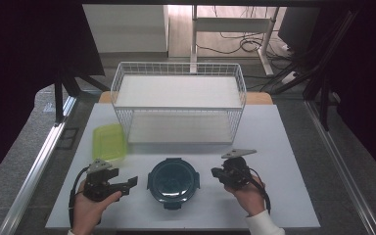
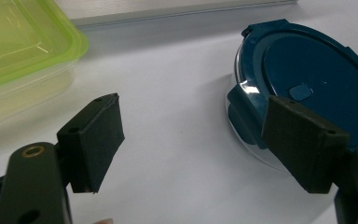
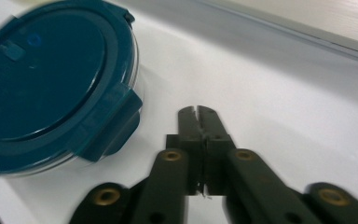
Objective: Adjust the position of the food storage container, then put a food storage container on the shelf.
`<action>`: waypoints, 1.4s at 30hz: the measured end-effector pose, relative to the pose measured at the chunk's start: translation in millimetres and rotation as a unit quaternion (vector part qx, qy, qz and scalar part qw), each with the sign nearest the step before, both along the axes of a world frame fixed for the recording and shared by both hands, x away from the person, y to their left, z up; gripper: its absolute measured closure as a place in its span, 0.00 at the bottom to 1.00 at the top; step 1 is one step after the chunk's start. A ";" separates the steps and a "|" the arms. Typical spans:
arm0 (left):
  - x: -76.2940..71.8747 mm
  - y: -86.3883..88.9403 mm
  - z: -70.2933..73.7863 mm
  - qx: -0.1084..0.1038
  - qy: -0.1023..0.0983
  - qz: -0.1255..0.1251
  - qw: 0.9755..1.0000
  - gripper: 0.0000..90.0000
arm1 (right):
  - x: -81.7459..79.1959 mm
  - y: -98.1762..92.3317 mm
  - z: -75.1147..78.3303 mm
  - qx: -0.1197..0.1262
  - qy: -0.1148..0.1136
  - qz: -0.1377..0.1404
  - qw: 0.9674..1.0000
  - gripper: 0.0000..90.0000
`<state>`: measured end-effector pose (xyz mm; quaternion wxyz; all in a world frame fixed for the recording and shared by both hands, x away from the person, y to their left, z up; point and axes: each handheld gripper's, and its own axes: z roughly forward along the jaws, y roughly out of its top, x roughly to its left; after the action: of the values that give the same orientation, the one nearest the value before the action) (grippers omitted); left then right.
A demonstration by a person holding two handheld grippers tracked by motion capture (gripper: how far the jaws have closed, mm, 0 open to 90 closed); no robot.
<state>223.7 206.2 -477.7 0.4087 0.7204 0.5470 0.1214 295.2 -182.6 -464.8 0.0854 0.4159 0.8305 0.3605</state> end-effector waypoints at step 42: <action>-2.7 -8.3 1.3 -0.065 0.010 -0.031 0.997 0.16 | -21.4 7.0 -1.7 0.096 0.035 0.036 0.994 0.19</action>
<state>221.0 197.8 -476.4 0.4522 0.7106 0.5351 0.0655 273.8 -175.6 -466.5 0.0029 0.4047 0.8090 0.4263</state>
